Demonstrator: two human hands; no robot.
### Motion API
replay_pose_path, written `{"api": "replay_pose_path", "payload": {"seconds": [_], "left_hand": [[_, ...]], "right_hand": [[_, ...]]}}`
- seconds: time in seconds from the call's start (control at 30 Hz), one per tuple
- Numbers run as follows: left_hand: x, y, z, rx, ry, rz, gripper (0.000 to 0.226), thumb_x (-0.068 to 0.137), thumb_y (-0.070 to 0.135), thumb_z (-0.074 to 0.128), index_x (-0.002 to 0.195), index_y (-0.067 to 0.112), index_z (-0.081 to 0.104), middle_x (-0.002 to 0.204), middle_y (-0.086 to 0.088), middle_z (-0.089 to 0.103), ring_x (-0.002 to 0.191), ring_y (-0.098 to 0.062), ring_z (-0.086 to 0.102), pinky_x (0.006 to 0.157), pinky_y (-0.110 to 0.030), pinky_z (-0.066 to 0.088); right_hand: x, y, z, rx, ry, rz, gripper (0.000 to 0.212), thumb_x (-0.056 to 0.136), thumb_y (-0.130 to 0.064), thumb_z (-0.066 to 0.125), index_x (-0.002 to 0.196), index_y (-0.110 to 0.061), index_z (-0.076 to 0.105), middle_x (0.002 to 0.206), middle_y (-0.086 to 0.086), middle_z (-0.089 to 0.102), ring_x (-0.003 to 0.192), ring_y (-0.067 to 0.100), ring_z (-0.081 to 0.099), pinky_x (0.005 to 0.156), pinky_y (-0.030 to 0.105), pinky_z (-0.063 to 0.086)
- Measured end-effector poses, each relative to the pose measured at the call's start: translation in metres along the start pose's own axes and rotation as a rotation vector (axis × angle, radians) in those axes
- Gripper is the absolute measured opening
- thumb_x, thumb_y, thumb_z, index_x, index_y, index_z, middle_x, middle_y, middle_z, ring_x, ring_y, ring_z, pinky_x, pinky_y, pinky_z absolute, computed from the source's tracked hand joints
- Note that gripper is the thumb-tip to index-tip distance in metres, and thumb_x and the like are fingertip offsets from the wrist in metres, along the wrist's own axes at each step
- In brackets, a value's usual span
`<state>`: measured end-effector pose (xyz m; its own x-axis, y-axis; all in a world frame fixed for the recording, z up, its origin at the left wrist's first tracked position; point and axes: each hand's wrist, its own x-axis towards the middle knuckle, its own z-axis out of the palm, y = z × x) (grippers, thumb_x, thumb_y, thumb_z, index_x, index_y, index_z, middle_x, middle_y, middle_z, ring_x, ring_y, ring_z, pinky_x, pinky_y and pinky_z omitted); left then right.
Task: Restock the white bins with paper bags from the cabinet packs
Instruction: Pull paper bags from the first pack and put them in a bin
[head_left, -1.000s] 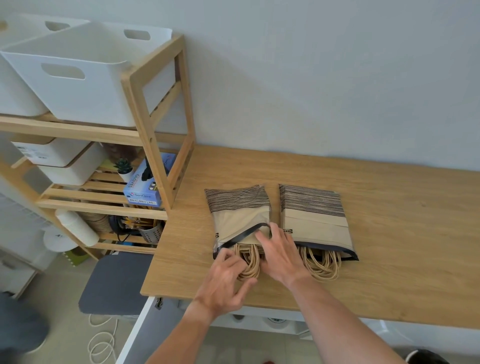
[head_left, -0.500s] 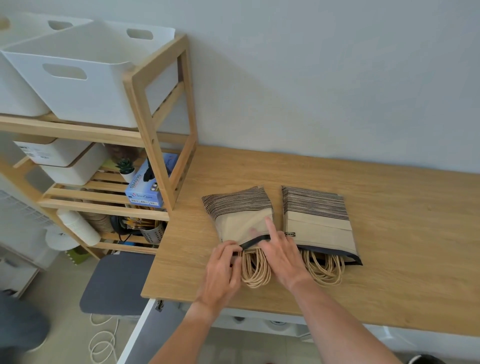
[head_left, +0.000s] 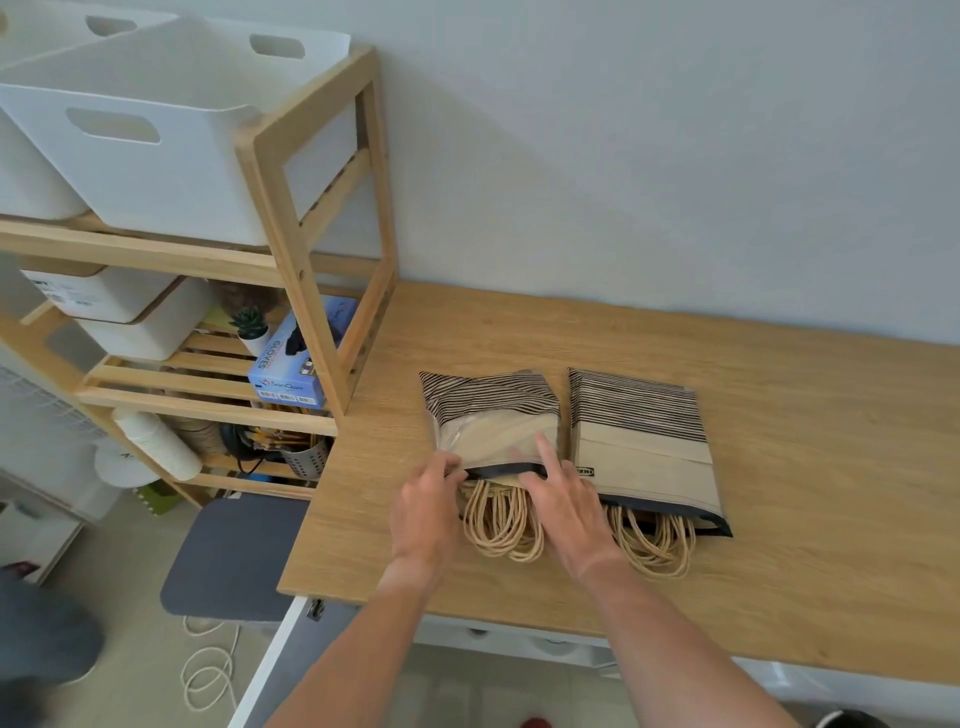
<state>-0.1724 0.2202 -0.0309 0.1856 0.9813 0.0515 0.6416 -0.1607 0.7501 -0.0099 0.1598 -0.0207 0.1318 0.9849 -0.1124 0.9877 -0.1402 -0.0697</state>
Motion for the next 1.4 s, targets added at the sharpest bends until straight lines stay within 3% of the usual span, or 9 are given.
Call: {"api": "replay_pose_path", "payload": {"seconds": [0.27, 0.43, 0.53, 0.67, 0.8, 0.9, 1.07, 1.23, 1.4], "left_hand": [[0.051, -0.004, 0.005, -0.238, 0.052, -0.255, 0.01, 0.098, 0.02, 0.06, 0.09, 0.017, 0.066, 0.072, 0.011, 0.061, 0.067, -0.006, 0.059, 0.051, -0.003, 0.041], [0.074, 0.001, 0.018, -0.302, -0.066, -0.214, 0.021, 0.093, 0.025, 0.066, 0.114, 0.021, 0.061, 0.098, 0.012, 0.065, 0.094, -0.007, 0.061, 0.075, -0.011, 0.045], [0.098, 0.007, 0.022, -0.341, -0.097, -0.204, 0.037, 0.095, 0.019, 0.064, 0.13, 0.017, 0.053, 0.114, 0.008, 0.061, 0.108, -0.01, 0.056, 0.09, -0.022, 0.044], [0.106, 0.018, 0.022, -0.411, -0.037, -0.31, 0.037, 0.091, 0.018, 0.067, 0.123, 0.021, 0.049, 0.112, 0.005, 0.058, 0.104, -0.012, 0.056, 0.083, -0.023, 0.043], [0.087, 0.015, 0.02, -0.337, 0.061, -0.421, 0.032, 0.083, 0.029, 0.071, 0.104, 0.018, 0.05, 0.107, -0.004, 0.055, 0.091, -0.016, 0.055, 0.072, -0.025, 0.048], [0.081, 0.012, 0.017, -0.367, -0.001, -0.521, 0.035, 0.084, 0.034, 0.067, 0.109, 0.015, 0.053, 0.108, -0.008, 0.062, 0.098, -0.025, 0.061, 0.086, -0.043, 0.054], [0.071, 0.013, 0.006, -0.443, -0.066, -0.544, 0.051, 0.082, 0.033, 0.072, 0.122, 0.012, 0.048, 0.116, -0.005, 0.057, 0.099, -0.021, 0.056, 0.08, -0.033, 0.047], [0.036, 0.004, 0.0, -0.488, -0.137, -0.633, 0.073, 0.081, 0.036, 0.075, 0.137, 0.011, 0.035, 0.129, -0.011, 0.05, 0.112, -0.029, 0.056, 0.098, -0.046, 0.05], [0.009, -0.007, -0.012, -0.508, -0.279, -0.631, 0.06, 0.083, 0.036, 0.073, 0.129, 0.006, 0.049, 0.114, -0.008, 0.064, 0.102, -0.027, 0.064, 0.091, -0.045, 0.055]], "right_hand": [[0.015, 0.02, 0.01, -0.037, 0.028, -0.094, 0.082, 0.07, 0.008, 0.079, 0.139, -0.02, 0.044, 0.164, 0.015, 0.007, 0.148, 0.042, 0.019, 0.108, 0.059, 0.039], [0.051, 0.02, 0.012, 0.06, -0.005, -0.023, 0.117, 0.072, 0.013, 0.076, 0.158, -0.031, 0.01, 0.163, 0.011, 0.001, 0.151, 0.039, 0.011, 0.108, 0.049, 0.044], [0.08, 0.022, 0.0, 0.038, 0.012, -0.017, 0.113, 0.068, 0.009, 0.08, 0.156, -0.026, 0.017, 0.161, 0.013, 0.002, 0.15, 0.042, 0.01, 0.111, 0.052, 0.04], [0.081, 0.021, -0.003, -0.089, 0.053, 0.005, 0.089, 0.066, -0.003, 0.086, 0.143, -0.02, 0.044, 0.163, 0.023, -0.006, 0.15, 0.047, -0.005, 0.116, 0.069, 0.015], [0.057, 0.011, 0.01, -0.08, 0.039, 0.001, 0.106, 0.065, -0.007, 0.087, 0.152, -0.026, 0.029, 0.164, 0.021, -0.003, 0.15, 0.046, 0.002, 0.115, 0.066, 0.021], [0.04, 0.006, 0.018, -0.091, 0.054, -0.02, 0.119, 0.062, -0.012, 0.089, 0.156, -0.027, 0.017, 0.164, 0.022, 0.005, 0.149, 0.045, 0.01, 0.114, 0.066, 0.023], [0.007, -0.011, 0.024, -0.053, 0.117, -0.014, 0.115, 0.057, -0.012, 0.09, 0.153, -0.026, 0.028, 0.159, 0.023, 0.021, 0.143, 0.047, 0.028, 0.112, 0.061, 0.032], [-0.025, -0.033, 0.03, -0.001, 0.132, 0.018, 0.111, 0.06, -0.013, 0.089, 0.153, -0.027, 0.031, 0.153, 0.022, 0.037, 0.135, 0.045, 0.041, 0.11, 0.054, 0.039], [-0.06, -0.051, 0.042, -0.007, 0.141, 0.053, 0.103, 0.067, -0.018, 0.088, 0.154, -0.024, 0.034, 0.149, 0.019, 0.044, 0.134, 0.043, 0.045, 0.108, 0.048, 0.043]]}}
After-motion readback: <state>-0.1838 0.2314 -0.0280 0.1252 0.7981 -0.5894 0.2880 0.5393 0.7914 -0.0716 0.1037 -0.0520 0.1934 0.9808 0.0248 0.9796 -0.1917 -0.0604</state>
